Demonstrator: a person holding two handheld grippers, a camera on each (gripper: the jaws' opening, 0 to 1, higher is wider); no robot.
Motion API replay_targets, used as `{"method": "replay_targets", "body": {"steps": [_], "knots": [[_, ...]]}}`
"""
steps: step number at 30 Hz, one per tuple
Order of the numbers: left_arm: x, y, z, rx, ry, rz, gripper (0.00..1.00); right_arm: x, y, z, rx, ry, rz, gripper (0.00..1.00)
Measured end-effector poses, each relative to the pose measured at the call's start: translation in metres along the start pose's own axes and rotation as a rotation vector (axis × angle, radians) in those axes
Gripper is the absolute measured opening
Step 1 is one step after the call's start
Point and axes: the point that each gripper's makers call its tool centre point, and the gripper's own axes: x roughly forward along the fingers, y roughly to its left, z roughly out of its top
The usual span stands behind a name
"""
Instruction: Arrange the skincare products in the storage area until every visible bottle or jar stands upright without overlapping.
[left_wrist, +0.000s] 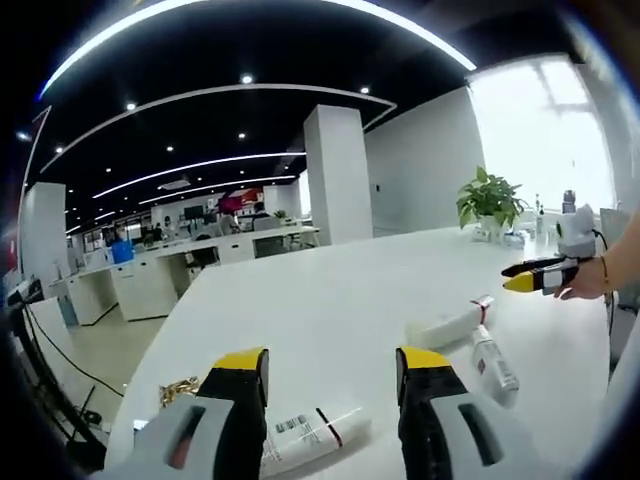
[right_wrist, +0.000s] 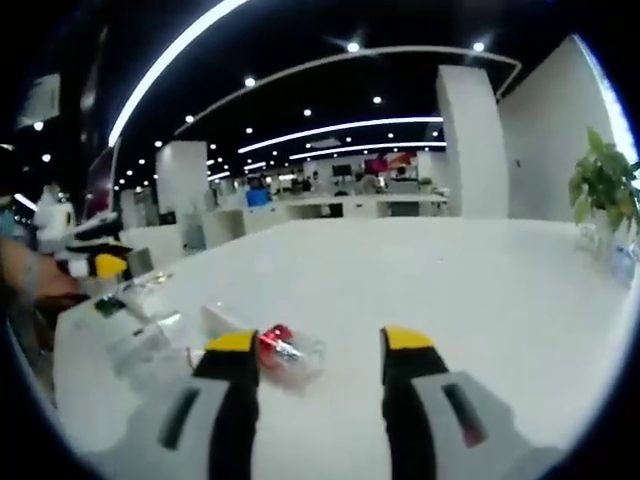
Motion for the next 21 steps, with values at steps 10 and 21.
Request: {"method": "replay_targets", "body": {"steps": [10, 21], "knots": [[0.027, -0.019, 0.002, 0.077, 0.110, -0.128, 0.50, 0.002, -0.003, 0.001, 0.012, -0.001, 0.006, 0.44], [0.049, -0.034, 0.009, 0.133, 0.183, -0.231, 0.50, 0.001, -0.003, 0.005, 0.003, -0.005, 0.031, 0.42]]}}
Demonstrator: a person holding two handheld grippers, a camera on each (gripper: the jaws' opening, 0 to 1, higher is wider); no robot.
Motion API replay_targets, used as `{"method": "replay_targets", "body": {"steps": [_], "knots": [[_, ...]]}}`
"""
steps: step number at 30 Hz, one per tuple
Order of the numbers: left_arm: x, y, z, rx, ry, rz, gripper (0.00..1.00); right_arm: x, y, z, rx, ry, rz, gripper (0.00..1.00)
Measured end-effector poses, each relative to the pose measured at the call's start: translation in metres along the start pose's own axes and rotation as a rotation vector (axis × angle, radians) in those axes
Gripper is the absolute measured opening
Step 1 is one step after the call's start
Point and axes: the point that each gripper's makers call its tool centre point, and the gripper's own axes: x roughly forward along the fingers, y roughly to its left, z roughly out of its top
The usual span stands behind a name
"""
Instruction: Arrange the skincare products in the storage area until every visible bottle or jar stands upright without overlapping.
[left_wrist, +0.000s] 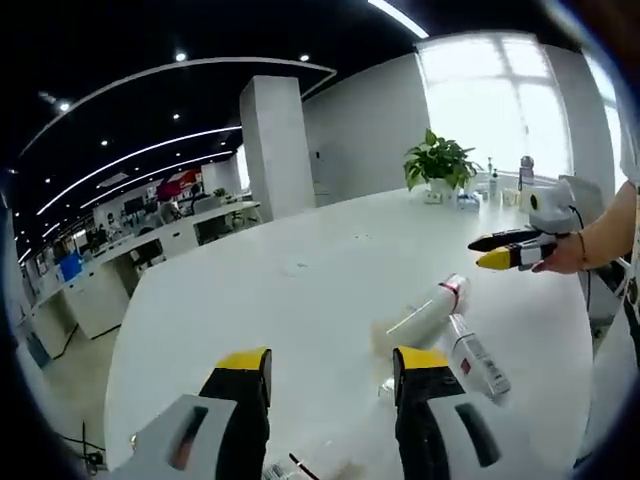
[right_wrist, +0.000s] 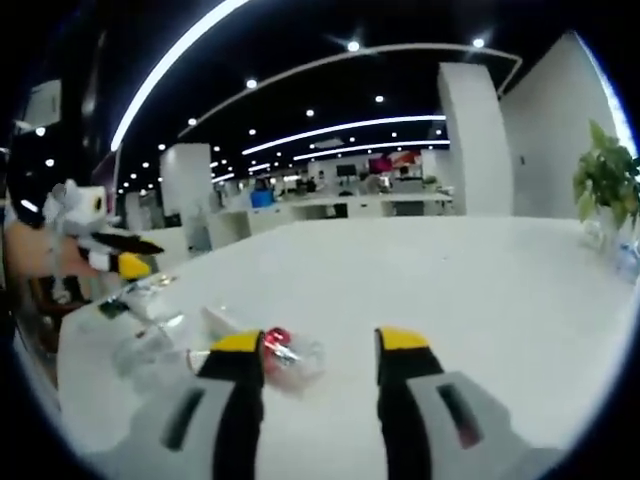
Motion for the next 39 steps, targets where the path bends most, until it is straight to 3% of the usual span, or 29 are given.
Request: {"method": "replay_targets", "body": {"steps": [4, 5, 6, 7, 11, 15, 28, 34, 37, 39], "knots": [[0.003, -0.006, 0.007, 0.000, 0.002, -0.054, 0.50, -0.002, 0.006, -0.005, 0.019, 0.025, 0.024, 0.42], [0.004, -0.010, 0.006, 0.023, 0.016, -0.078, 0.50, -0.002, 0.007, -0.006, 0.013, 0.035, 0.031, 0.42], [0.006, -0.013, 0.004, 0.056, 0.050, -0.102, 0.49, -0.002, 0.010, -0.010, -0.027, 0.087, 0.053, 0.38], [0.015, -0.022, 0.009, 0.132, 0.065, -0.140, 0.49, -0.002, 0.011, -0.010, -0.030, 0.089, 0.059, 0.38], [0.021, -0.029, 0.017, 0.174, 0.062, -0.178, 0.49, -0.002, 0.015, -0.010, -0.024, 0.103, 0.087, 0.38], [0.024, -0.042, 0.012, 0.261, 0.124, -0.272, 0.49, -0.003, 0.018, -0.015, -0.045, 0.148, 0.105, 0.38], [0.052, -0.073, 0.006, 0.377, 0.240, -0.459, 0.46, 0.002, 0.020, -0.027, -0.109, 0.230, 0.144, 0.37], [0.075, -0.074, 0.002, 0.418, 0.301, -0.499, 0.42, 0.007, 0.022, -0.028, -0.154, 0.261, 0.176, 0.37], [0.077, -0.079, -0.007, 0.421, 0.369, -0.564, 0.42, 0.009, 0.023, -0.028, -0.162, 0.267, 0.196, 0.37], [0.083, -0.075, -0.008, 0.464, 0.393, -0.556, 0.42, 0.011, 0.023, -0.029, -0.191, 0.283, 0.210, 0.37]]}}
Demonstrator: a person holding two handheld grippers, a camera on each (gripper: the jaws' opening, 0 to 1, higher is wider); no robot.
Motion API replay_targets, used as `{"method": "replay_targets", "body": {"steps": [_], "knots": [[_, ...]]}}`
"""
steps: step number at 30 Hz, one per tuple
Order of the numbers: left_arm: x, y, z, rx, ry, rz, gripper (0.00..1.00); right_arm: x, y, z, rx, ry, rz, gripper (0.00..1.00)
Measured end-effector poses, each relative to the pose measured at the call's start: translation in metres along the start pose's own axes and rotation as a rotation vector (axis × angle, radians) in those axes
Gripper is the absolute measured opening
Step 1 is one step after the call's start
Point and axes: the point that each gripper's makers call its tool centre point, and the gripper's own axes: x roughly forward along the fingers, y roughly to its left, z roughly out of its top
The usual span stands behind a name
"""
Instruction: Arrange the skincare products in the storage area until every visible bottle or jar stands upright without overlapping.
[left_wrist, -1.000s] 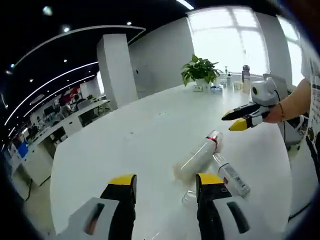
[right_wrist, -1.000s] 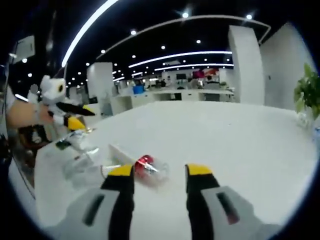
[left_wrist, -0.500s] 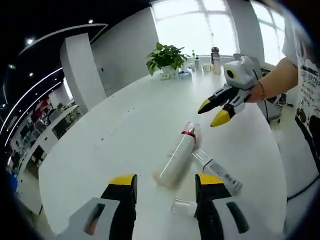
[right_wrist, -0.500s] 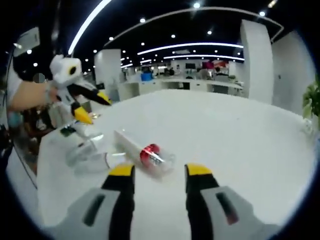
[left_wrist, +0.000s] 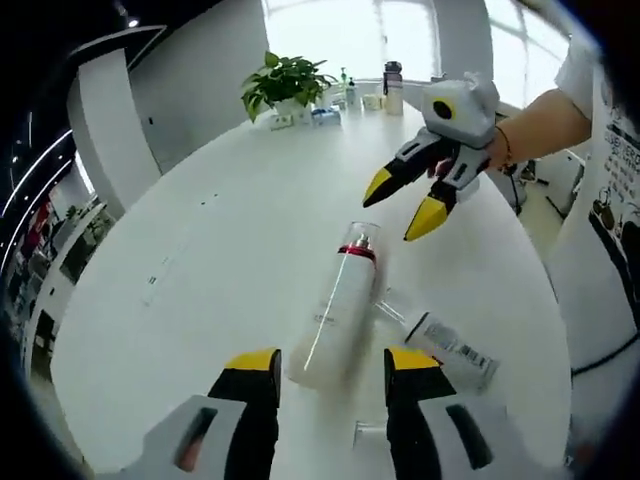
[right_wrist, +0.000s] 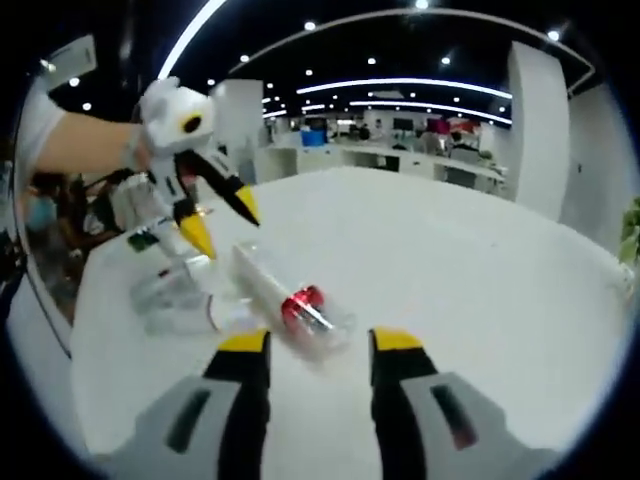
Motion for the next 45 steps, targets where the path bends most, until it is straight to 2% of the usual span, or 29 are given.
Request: {"method": "replay_targets", "body": {"steps": [1, 3, 7, 9, 12, 16, 19, 23, 28, 32, 38, 45], "knots": [[0.001, 0.002, -0.001, 0.027, 0.017, -0.001, 0.41, 0.001, -0.001, 0.000, -0.018, 0.007, 0.006, 0.37], [0.005, 0.003, 0.001, 0.027, 0.033, -0.012, 0.39, 0.002, -0.001, 0.001, -0.028, 0.013, 0.014, 0.37], [0.011, 0.000, -0.001, 0.041, 0.082, -0.073, 0.39, 0.007, -0.003, 0.003, -0.078, 0.039, 0.042, 0.38], [0.015, 0.001, -0.006, 0.062, 0.125, -0.079, 0.39, 0.012, -0.002, 0.004, -0.107, 0.060, 0.081, 0.38], [0.019, 0.002, -0.007, 0.080, 0.149, -0.086, 0.39, 0.018, 0.004, 0.002, -0.125, 0.093, 0.152, 0.38], [0.021, 0.003, -0.008, 0.096, 0.177, -0.084, 0.35, 0.027, 0.002, -0.004, -0.190, 0.141, 0.173, 0.38], [0.023, 0.002, -0.012, 0.122, 0.204, -0.089, 0.34, 0.034, 0.005, -0.008, -0.182, 0.165, 0.216, 0.37], [0.024, 0.008, -0.012, 0.131, 0.222, -0.064, 0.28, 0.038, 0.004, -0.014, -0.204, 0.197, 0.231, 0.35], [0.026, 0.005, -0.015, 0.183, 0.253, -0.071, 0.28, 0.038, 0.000, -0.016, -0.200, 0.224, 0.252, 0.32], [0.029, 0.000, -0.016, 0.189, 0.258, -0.086, 0.28, 0.039, -0.001, -0.024, -0.196, 0.264, 0.273, 0.29], [0.033, -0.009, -0.016, 0.154, 0.256, -0.103, 0.27, 0.039, -0.004, -0.031, -0.217, 0.292, 0.284, 0.30], [0.034, -0.010, -0.017, 0.148, 0.268, -0.068, 0.27, 0.040, -0.005, -0.030, -0.198, 0.312, 0.294, 0.28]]}}
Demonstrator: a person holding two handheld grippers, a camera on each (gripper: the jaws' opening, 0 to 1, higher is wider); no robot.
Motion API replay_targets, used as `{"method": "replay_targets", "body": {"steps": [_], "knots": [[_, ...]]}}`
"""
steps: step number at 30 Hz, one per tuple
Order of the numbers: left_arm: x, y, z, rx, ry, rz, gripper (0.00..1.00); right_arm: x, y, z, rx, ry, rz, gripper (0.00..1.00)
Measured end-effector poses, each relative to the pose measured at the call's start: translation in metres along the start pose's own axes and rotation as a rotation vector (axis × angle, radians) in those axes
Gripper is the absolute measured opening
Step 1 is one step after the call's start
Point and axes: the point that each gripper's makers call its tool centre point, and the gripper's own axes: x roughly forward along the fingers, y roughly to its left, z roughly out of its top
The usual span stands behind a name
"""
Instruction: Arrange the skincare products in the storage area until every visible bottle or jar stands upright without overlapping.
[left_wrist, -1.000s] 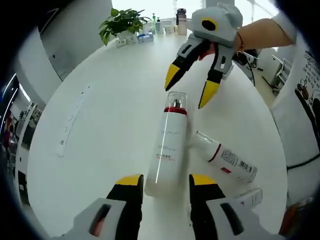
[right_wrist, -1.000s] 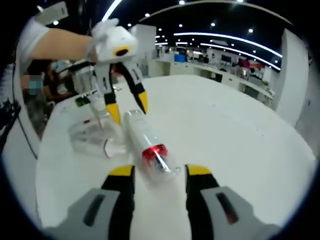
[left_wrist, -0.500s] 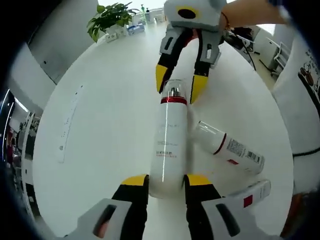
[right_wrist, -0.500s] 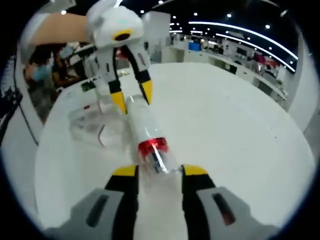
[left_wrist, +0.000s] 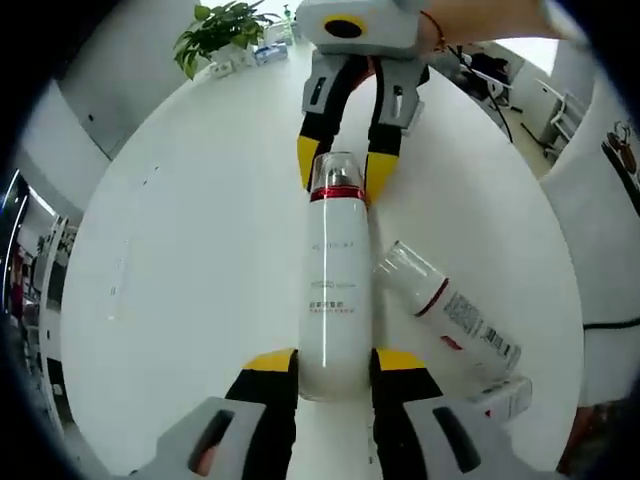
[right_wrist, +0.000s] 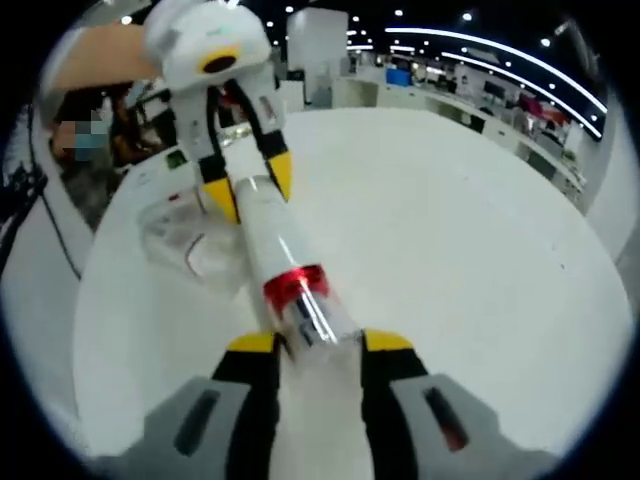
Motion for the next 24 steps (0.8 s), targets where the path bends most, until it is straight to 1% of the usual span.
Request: {"method": "replay_targets", "body": {"steps": [3, 6, 10, 16, 20, 24], "knots": [[0.000, 0.000, 0.000, -0.016, -0.009, 0.010, 0.27, -0.001, -0.001, 0.000, -0.007, 0.026, -0.010, 0.28], [0.000, -0.001, 0.001, -0.025, -0.038, 0.027, 0.27, -0.004, -0.001, 0.001, -0.018, 0.047, -0.021, 0.27], [0.000, 0.000, 0.001, -0.054, -0.060, 0.040, 0.26, -0.011, -0.003, 0.008, -0.035, 0.037, -0.022, 0.27], [-0.003, 0.001, -0.003, -0.108, -0.102, 0.061, 0.26, -0.023, -0.001, 0.030, -0.111, 0.021, -0.013, 0.26], [-0.004, 0.001, -0.004, -0.121, -0.124, 0.074, 0.26, -0.032, 0.005, 0.043, -0.153, 0.007, 0.005, 0.26], [-0.005, 0.000, -0.004, -0.136, -0.164, 0.081, 0.26, -0.038, 0.008, 0.053, -0.169, -0.008, 0.019, 0.25]]}}
